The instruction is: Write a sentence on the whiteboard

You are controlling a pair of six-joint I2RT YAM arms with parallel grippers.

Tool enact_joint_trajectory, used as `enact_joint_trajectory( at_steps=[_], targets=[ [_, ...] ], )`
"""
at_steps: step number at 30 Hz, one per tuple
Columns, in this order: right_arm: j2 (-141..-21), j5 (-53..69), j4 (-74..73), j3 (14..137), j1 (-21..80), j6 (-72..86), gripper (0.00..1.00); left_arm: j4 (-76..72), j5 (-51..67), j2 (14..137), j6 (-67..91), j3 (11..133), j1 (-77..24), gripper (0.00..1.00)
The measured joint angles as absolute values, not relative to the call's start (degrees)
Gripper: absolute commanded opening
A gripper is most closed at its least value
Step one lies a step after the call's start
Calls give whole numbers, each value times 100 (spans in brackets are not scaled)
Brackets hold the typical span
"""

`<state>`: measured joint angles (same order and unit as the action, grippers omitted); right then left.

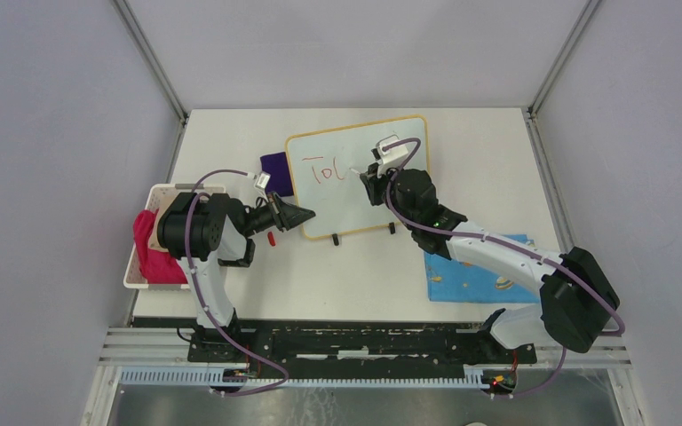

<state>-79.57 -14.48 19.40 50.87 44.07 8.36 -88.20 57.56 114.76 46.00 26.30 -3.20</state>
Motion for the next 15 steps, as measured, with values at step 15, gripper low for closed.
enact_joint_trajectory(
  at_steps=[15],
  targets=[
    [-8256, -1481, 1879, 5428, 4375, 735, 0, -8820, 5752, 11476, 4602, 2630, -320, 2]
  ],
)
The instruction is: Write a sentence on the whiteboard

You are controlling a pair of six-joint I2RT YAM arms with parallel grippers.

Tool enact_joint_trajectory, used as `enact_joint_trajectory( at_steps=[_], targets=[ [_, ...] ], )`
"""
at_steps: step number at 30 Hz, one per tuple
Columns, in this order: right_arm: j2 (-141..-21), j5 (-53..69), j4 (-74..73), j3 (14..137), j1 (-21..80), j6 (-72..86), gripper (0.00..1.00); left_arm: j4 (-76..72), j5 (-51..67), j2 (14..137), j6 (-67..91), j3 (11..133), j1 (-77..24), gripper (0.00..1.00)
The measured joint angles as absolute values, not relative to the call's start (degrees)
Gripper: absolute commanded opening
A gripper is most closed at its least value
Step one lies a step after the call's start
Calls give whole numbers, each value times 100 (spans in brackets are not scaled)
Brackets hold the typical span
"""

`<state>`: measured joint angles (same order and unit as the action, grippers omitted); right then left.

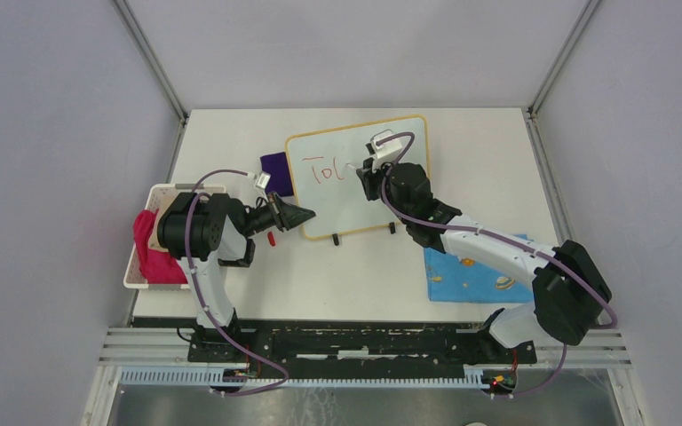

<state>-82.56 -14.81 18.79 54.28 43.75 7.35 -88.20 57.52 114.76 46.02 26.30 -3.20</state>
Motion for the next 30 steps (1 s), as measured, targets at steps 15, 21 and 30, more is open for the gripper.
enact_joint_trajectory(
  at_steps=[15, 21, 30],
  targets=[
    [-8250, -1212, 1881, 5260, 4379, 766, 0, -8820, 5749, 11476, 4602, 2630, -325, 2],
    [-8200, -1157, 1874, 5159, 4383, 768, 0, -8820, 5749, 11476, 4602, 2630, -325, 2],
    [-8114, -1350, 1800, 5151, 4368, 742, 0, -8823, 5752, 11476, 4602, 2630, -325, 2]
  ],
)
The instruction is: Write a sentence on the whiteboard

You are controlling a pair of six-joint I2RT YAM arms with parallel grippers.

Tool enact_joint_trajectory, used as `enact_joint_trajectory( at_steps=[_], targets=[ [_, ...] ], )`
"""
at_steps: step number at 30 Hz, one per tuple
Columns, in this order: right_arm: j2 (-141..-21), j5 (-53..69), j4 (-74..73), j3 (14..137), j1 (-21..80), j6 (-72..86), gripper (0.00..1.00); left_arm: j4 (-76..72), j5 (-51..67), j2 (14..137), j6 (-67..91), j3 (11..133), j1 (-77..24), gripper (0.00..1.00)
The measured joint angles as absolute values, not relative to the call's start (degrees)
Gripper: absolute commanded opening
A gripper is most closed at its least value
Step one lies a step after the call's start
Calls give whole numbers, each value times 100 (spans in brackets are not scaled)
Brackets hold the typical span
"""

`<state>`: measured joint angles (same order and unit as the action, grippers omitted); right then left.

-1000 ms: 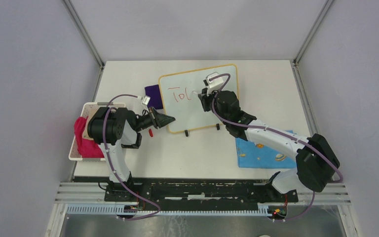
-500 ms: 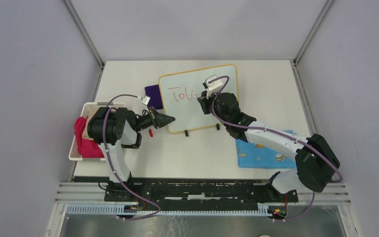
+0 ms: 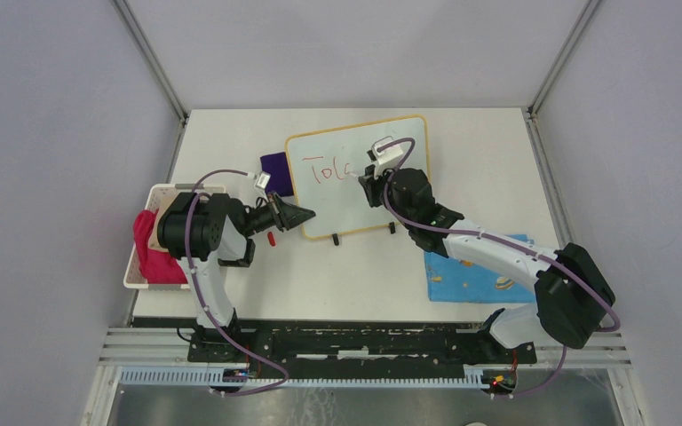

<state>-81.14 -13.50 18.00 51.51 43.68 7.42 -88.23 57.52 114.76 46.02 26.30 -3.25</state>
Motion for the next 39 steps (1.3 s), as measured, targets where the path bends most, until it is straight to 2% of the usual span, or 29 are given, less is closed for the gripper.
enact_joint_trajectory(
  at_steps=[26, 39],
  targets=[
    [-8204, -1393, 1662, 5505, 4274, 635, 0, -8823, 5754, 11478, 4602, 2630, -325, 2],
    [-8036, -1339, 1811, 5065, 4276, 727, 0, -8820, 5752, 11478, 4602, 2633, -325, 2]
  ],
)
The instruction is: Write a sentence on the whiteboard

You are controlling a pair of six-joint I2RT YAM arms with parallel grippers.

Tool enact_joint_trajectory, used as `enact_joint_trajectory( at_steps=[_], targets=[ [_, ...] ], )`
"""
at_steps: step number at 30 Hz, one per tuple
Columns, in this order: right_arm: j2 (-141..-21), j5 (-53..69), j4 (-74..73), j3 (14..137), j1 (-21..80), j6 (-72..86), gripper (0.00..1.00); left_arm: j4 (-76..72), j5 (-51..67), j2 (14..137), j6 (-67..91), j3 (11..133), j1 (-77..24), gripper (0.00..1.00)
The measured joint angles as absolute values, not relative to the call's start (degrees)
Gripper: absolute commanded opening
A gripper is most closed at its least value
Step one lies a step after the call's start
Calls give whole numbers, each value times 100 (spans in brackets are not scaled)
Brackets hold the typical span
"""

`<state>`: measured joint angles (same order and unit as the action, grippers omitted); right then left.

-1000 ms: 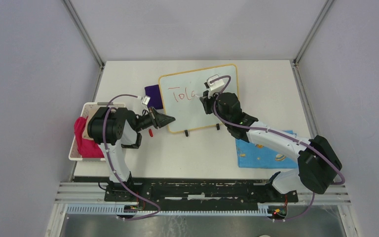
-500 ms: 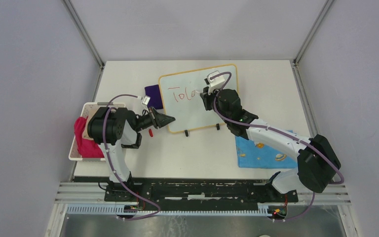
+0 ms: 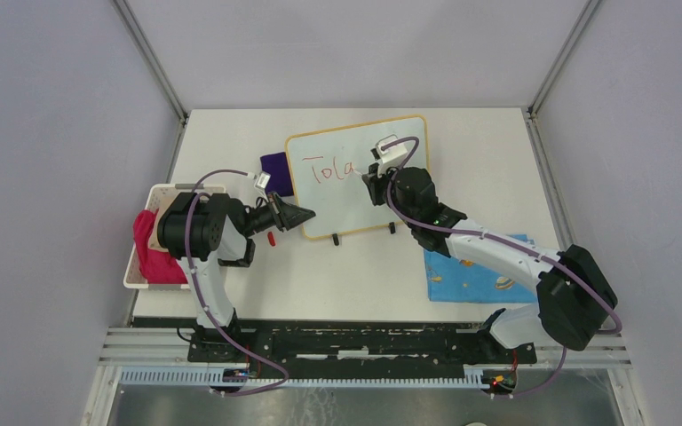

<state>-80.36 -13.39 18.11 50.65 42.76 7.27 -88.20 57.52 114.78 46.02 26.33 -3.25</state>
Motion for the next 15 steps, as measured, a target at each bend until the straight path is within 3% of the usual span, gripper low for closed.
enact_joint_trajectory(
  at_steps=[15],
  targets=[
    [-7881, -1406, 1791, 5183, 4261, 718, 0, -8823, 5756, 11478, 4602, 2633, -325, 2]
  ],
)
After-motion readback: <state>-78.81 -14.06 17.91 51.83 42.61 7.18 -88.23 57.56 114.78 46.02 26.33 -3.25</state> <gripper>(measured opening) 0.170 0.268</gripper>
